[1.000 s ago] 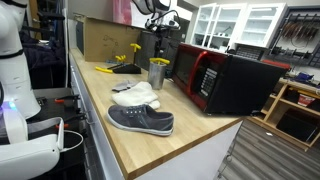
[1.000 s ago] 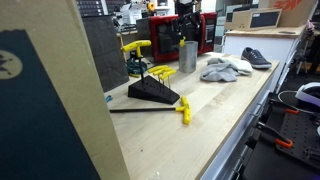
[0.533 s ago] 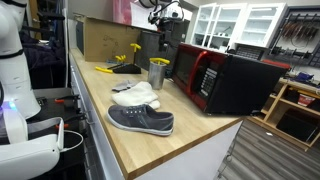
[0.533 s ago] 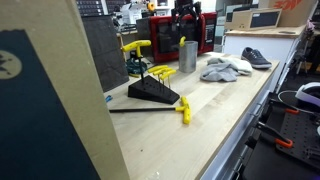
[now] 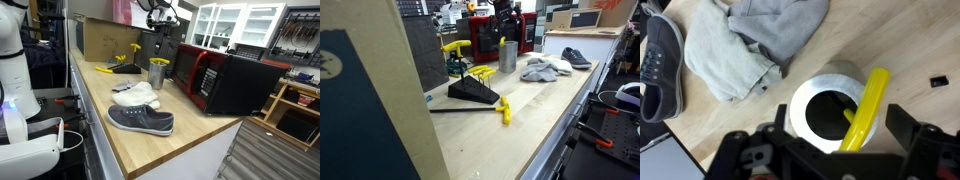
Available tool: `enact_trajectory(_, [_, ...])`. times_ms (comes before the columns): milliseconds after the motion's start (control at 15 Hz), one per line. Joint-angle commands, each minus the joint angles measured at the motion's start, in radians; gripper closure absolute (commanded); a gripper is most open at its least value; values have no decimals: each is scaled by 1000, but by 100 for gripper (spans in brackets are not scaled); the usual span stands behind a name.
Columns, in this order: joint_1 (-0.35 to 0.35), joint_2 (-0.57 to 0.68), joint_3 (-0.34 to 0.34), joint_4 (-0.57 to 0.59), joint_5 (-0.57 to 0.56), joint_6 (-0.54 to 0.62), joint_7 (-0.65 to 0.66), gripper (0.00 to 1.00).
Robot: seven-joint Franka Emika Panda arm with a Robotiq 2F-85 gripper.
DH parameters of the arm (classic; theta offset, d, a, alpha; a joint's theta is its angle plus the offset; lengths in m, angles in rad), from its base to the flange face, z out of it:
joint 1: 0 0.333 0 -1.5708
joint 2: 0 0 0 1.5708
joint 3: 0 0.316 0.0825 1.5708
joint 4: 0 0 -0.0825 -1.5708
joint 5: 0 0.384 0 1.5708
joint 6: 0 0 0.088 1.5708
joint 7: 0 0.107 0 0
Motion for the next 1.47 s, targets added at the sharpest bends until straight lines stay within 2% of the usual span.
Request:
enact_trajectory(0, [36, 47, -23, 79, -24, -48, 144, 0])
enact_trajectory(533, [65, 94, -23, 109, -97, -77, 274, 0])
enact_trajectory(1067, [70, 111, -27, 95, -166, -95, 294, 0])
enact_trajectory(1133, [70, 110, -28, 94, -169, -97, 291, 19])
enact_trajectory(1400, [71, 107, -28, 86, -170, -96, 291, 49])
